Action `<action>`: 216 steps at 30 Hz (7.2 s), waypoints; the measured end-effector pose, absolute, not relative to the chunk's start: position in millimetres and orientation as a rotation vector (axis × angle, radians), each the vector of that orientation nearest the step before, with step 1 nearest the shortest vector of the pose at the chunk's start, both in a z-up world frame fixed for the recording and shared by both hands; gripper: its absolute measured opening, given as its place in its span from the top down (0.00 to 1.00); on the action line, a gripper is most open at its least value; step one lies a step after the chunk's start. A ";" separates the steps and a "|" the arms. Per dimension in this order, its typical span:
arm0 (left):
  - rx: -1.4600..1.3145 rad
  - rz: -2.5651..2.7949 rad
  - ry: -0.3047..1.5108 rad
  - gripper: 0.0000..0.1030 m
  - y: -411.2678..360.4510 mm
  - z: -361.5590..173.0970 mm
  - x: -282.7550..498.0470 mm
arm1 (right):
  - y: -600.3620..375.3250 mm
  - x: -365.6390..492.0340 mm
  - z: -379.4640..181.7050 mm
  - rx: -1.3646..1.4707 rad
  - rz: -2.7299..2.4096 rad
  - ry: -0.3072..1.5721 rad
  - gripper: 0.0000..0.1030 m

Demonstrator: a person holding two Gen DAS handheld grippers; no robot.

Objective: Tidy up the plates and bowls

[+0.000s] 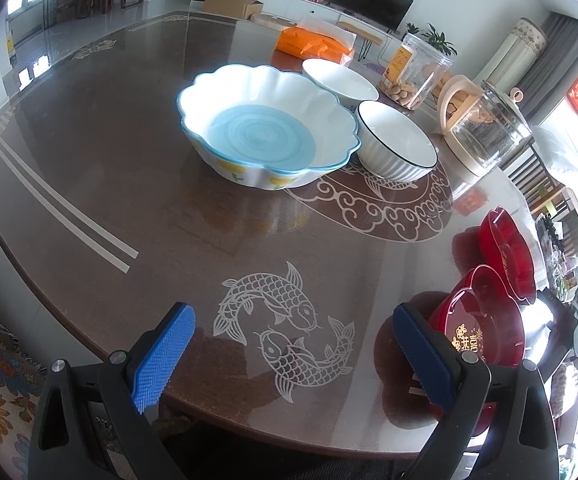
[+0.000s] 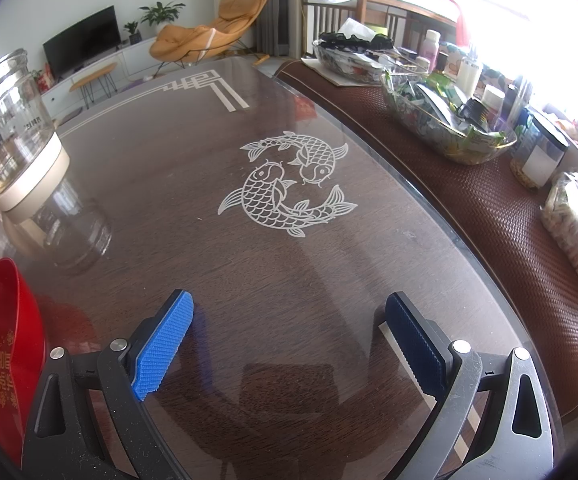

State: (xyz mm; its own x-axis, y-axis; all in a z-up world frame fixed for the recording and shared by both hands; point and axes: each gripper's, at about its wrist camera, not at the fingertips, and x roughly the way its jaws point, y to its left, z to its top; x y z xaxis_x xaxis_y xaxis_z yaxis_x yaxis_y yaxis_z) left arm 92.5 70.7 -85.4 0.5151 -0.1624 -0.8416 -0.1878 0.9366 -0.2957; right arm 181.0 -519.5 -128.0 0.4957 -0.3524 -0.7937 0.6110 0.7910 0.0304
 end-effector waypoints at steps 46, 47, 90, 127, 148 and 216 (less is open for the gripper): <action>0.150 -0.480 1.240 0.31 -206.4 -91.0 321.6 | -435.3 203.6 -88.9 0.470 -0.026 1.144 0.10; 0.165 -0.475 1.238 0.33 -209.1 -93.2 320.9 | -433.6 207.6 -92.8 0.466 -0.036 1.149 0.13; 0.237 -0.524 1.175 0.90 -93.8 -72.1 164.6 | -285.7 47.0 -66.2 0.573 0.085 1.188 0.87; 0.089 -0.282 0.936 0.13 -23.2 -66.4 49.1 | -273.3 18.3 -38.8 0.131 -0.184 0.836 0.33; 0.018 -0.144 0.887 0.13 38.8 -58.9 42.9 | -258.2 3.2 -35.9 0.167 -0.143 0.778 0.33; -0.298 -0.102 1.136 0.91 201.3 -86.6 229.3 | -29.5 240.0 -72.2 0.173 0.363 1.210 0.83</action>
